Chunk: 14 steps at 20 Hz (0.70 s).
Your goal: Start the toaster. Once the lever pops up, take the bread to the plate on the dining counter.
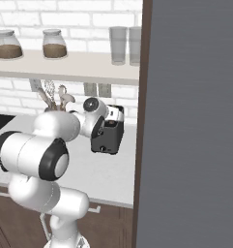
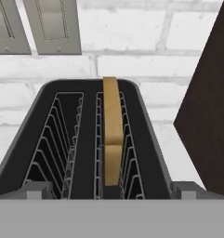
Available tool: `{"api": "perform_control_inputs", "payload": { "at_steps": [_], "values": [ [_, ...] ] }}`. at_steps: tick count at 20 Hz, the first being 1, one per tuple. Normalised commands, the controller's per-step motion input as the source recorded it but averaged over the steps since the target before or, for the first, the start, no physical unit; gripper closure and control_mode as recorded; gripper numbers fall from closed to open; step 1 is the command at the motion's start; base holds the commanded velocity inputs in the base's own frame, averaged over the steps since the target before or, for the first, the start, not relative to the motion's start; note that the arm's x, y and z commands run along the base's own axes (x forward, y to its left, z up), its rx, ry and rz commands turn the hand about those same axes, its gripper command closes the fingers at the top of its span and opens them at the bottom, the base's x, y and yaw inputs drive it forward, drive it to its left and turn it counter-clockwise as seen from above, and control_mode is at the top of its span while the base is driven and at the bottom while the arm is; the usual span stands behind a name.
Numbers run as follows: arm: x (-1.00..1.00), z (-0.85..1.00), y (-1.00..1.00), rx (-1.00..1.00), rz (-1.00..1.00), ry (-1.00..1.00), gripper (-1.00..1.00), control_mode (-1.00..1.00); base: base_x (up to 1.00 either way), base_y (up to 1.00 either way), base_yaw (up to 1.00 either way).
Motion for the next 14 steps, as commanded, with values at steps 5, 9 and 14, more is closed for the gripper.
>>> {"api": "perform_control_inputs", "payload": {
  "at_steps": [5,9,14],
  "values": [
    [0.18,-0.04,0.00,0.00,0.00,0.00,-1.00,-1.00,0.00,0.00,0.00],
    [0.15,-0.08,0.00,0.00,0.00,0.00,-1.00,-1.00,0.00,0.00,0.00],
    [0.13,-0.07,0.00,0.00,0.00,0.00,-1.00,-1.00,0.00,0.00,0.00]
  ]
}}
